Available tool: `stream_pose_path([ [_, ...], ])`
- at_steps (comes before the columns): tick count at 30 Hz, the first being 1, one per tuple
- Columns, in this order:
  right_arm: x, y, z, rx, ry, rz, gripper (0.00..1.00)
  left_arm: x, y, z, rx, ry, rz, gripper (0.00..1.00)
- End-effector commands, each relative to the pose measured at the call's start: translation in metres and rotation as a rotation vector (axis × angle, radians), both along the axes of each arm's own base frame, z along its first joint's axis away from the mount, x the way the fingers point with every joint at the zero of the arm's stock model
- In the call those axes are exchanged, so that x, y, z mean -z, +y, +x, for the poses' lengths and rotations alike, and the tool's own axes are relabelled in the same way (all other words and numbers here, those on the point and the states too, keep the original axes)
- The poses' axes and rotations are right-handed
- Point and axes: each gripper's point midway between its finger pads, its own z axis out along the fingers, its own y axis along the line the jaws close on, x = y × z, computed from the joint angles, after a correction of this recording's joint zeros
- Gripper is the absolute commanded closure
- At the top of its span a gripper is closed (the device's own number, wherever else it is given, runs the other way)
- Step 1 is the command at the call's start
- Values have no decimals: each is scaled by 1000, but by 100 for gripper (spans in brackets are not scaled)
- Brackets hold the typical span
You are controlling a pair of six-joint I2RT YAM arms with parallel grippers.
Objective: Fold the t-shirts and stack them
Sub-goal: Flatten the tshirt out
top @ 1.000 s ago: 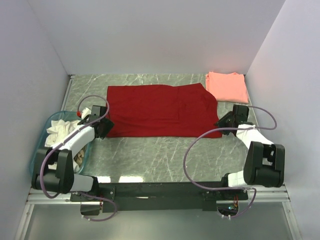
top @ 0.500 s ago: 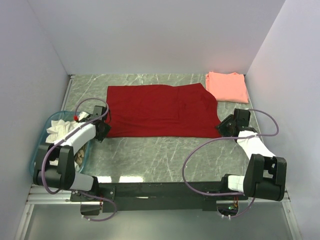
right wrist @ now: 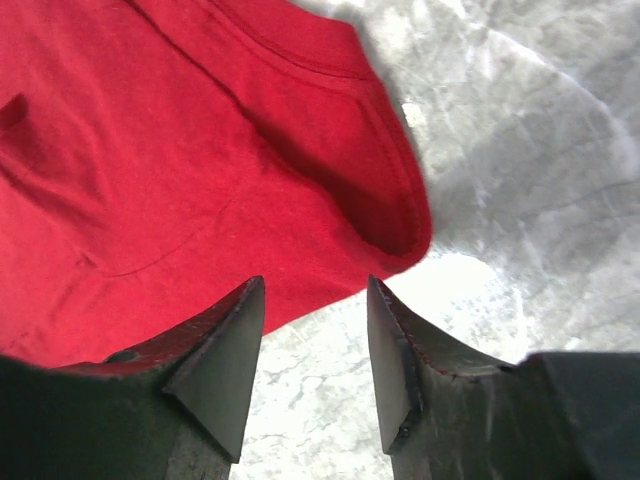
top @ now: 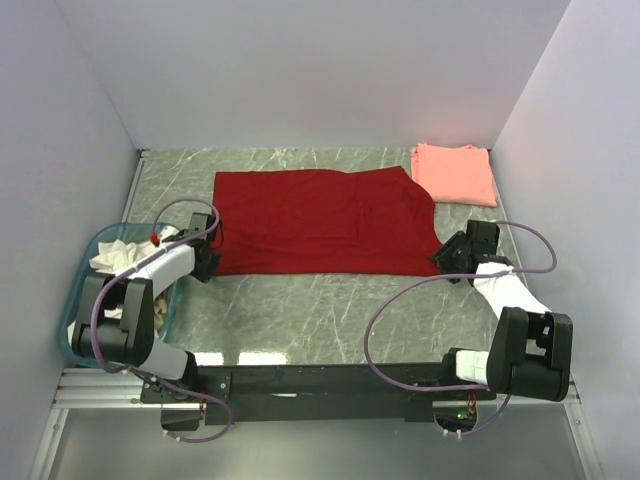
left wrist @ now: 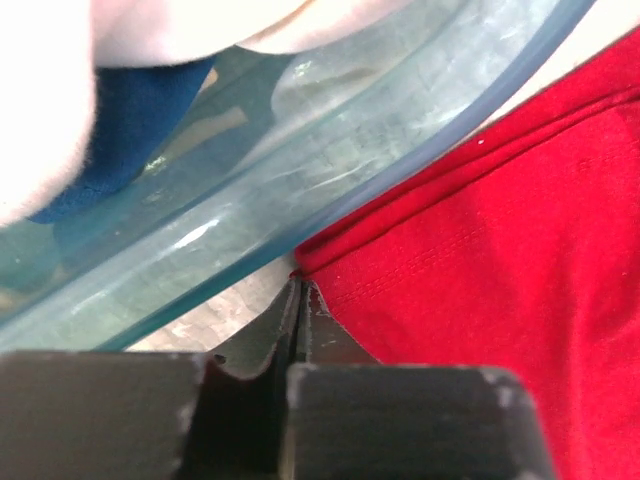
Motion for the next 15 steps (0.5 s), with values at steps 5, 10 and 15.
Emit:
stream_pose_path([
  [5, 6, -9, -8, 22, 27, -43, 46, -8, 8, -1, 1, -51, 40, 99],
  [10, 15, -10, -11, 30, 48, -45, 46, -15, 11, 1, 10, -73, 52, 99],
  [15, 34, -17, -14, 64, 94, -61, 48, -17, 10, 2, 17, -76, 53, 99],
])
